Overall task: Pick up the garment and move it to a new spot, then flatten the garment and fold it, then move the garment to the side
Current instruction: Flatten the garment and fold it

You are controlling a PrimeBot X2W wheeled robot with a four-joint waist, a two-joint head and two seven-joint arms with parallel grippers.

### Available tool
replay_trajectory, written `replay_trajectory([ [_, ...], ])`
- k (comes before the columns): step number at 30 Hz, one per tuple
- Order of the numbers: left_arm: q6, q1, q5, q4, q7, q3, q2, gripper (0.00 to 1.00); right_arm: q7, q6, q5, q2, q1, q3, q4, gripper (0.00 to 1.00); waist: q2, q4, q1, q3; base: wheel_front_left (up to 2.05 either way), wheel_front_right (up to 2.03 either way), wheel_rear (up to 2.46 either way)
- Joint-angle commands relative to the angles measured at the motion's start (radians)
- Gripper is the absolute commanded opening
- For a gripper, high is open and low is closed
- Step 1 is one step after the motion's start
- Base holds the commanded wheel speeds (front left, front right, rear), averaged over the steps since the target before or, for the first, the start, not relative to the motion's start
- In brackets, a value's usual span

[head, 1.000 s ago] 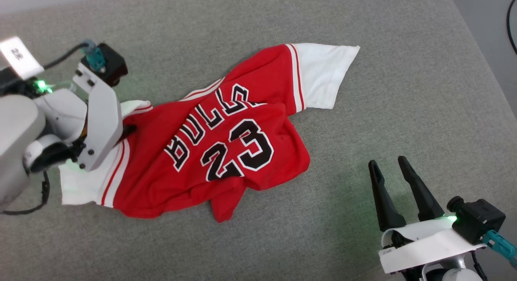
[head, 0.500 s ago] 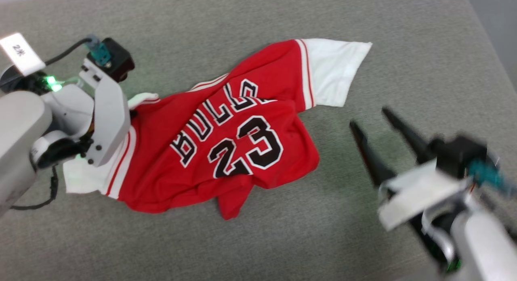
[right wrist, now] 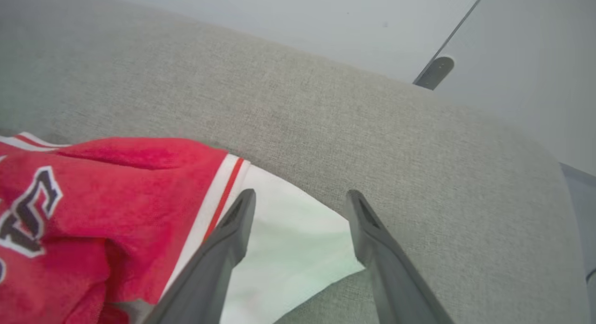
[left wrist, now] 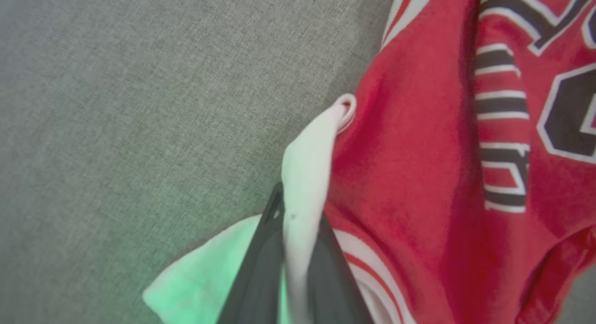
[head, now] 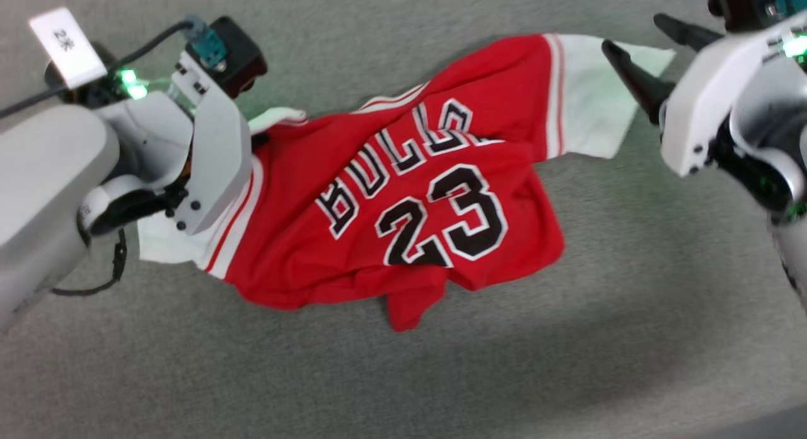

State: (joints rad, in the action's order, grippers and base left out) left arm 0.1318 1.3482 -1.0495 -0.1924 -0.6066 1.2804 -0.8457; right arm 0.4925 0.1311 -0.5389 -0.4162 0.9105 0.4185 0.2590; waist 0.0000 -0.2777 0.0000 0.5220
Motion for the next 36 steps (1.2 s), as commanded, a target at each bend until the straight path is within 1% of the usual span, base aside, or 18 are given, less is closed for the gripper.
replay_trajectory([
  [1, -0.003, 0.004, 0.006, -0.001, 0.003, 0.003, 0.001, 0.0, 0.003, -0.001, -0.005, -0.004, 0.027, 0.023, 0.025, 1.0, 0.0, 0.038, 0.0, 0.044, 0.0, 0.0, 0.0],
  [5, -0.003, 0.011, 0.013, 0.009, 0.002, 0.007, -0.008, 0.0, -0.003, -0.001, -0.05, -0.034, 0.124, 0.171, 0.112, 1.0, 0.0, 0.052, 0.0, 0.068, 0.0, 0.0, 0.0],
  [8, -0.004, 0.01, 0.01, 0.013, 0.001, 0.011, -0.014, 0.0, 0.0, -0.001, -0.078, -0.06, 0.174, 0.291, 0.168, 1.0, 0.0, 0.055, 0.0, 0.077, 0.0, 0.0, 0.0],
  [11, -0.006, 0.01, 0.005, 0.015, 0.003, 0.012, -0.016, 0.0, -0.008, -0.001, -0.108, -0.079, 0.21, 0.39, 0.212, 1.0, 0.0, 0.056, 0.0, 0.082, 0.0, 0.0, 0.0],
  [15, -0.006, 0.014, 0.0, 0.021, 0.005, 0.013, -0.018, 0.0, -0.079, -0.001, -0.149, -0.088, 0.259, 0.442, 0.254, 1.0, 0.0, 0.054, 0.0, 0.088, 0.0, 0.0, 0.0],
  [18, -0.006, 0.02, -0.003, 0.028, 0.003, 0.014, -0.021, 0.0, -0.122, -0.001, -0.148, -0.098, 0.297, 0.473, 0.292, 1.0, 0.0, 0.054, 0.0, 0.096, 0.0, 0.0, 0.0],
  [24, -0.007, 0.025, -0.012, 0.037, 0.015, 0.014, -0.017, 0.0, -0.119, -0.001, -0.194, -0.085, 0.332, 0.572, 0.35, 1.0, 0.0, 0.059, 0.0, 0.11, 0.0, 0.0, 0.0],
  [25, -0.007, 0.025, -0.014, 0.038, 0.016, 0.014, -0.015, 0.0, -0.117, -0.001, -0.205, -0.083, 0.337, 0.588, 0.357, 0.88, 0.0, 0.06, 0.0, 0.111, 0.0, 0.0, 0.0],
  [26, -0.007, 0.026, -0.016, 0.038, 0.02, 0.014, -0.013, 0.0, -0.108, -0.001, -0.22, -0.081, 0.339, 0.607, 0.362, 0.69, 0.0, 0.062, 0.0, 0.112, 0.0, 0.0, 0.0],
  [27, -0.007, 0.027, -0.018, 0.037, 0.021, 0.015, -0.012, 0.0, -0.102, -0.001, -0.235, -0.082, 0.342, 0.621, 0.367, 0.18, 0.0, 0.063, 0.0, 0.112, 0.0, 0.0, 0.0],
  [28, -0.007, 0.028, -0.019, 0.035, 0.023, 0.015, -0.011, 0.0, -0.097, -0.001, -0.245, -0.085, 0.346, 0.631, 0.374, 0.0, 0.0, 0.065, 0.0, 0.113, 0.0, 0.0, 0.0],
  [32, -0.007, 0.032, -0.033, 0.017, 0.051, 0.012, -0.008, 0.0, -0.099, -0.001, -0.288, -0.108, 0.364, 0.664, 0.395, 0.0, 0.0, 0.071, 0.0, 0.103, 0.0, 0.0, 0.0],
  [36, -0.007, 0.031, -0.059, -0.001, 0.1, 0.007, 0.004, 0.0, -0.144, -0.001, -0.312, -0.128, 0.375, 0.666, 0.415, 0.0, 0.0, 0.082, 0.0, 0.076, 0.0, 0.0, 0.0],
])
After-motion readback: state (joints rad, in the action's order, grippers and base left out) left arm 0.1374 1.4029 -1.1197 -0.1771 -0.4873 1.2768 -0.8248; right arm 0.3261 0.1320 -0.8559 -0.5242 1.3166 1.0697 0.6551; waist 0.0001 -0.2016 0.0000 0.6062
